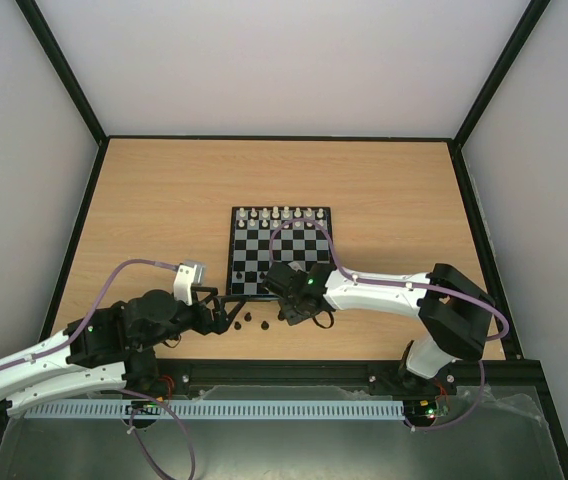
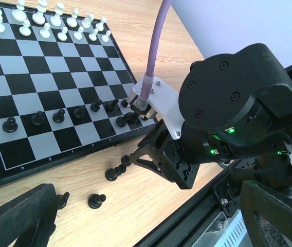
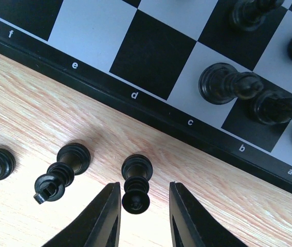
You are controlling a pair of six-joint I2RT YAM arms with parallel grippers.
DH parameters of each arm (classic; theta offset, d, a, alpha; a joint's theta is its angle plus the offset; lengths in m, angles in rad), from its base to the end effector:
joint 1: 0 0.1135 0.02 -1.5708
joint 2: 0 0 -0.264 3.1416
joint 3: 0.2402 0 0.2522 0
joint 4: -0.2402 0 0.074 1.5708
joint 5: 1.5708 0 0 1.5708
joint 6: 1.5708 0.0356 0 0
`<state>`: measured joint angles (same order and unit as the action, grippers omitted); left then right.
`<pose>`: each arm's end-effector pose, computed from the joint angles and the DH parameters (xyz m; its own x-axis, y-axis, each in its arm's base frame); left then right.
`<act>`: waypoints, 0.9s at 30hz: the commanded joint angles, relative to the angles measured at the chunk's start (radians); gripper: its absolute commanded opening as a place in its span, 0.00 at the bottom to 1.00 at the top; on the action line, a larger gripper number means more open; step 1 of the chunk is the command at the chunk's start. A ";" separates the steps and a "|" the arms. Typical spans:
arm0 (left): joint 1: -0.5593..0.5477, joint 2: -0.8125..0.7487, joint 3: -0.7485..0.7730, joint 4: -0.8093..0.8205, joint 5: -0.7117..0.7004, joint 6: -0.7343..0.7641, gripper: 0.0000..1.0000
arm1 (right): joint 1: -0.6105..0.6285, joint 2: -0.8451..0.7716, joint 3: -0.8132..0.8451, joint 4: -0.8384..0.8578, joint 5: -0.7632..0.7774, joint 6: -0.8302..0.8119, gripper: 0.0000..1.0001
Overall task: Set up the chess pieces on the board
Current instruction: Pick up the chess piece at the center of the board.
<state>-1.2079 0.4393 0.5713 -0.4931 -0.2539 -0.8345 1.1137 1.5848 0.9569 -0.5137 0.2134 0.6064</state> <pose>0.0501 -0.1066 0.2792 -0.6929 -0.1956 -0.6940 0.4588 0.6230 -0.6336 0.1403 0.2681 0.1832 -0.8074 -0.3796 -0.4517 -0.4599 0.8844 0.0789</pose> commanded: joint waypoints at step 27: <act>-0.008 0.013 0.012 -0.001 -0.003 0.008 0.99 | -0.007 -0.072 0.074 -0.106 0.011 -0.045 0.17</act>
<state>-1.2079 0.4423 0.5713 -0.4931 -0.2546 -0.8349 1.1118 1.5383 0.9867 -0.5396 0.2073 0.5755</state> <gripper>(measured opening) 0.994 0.160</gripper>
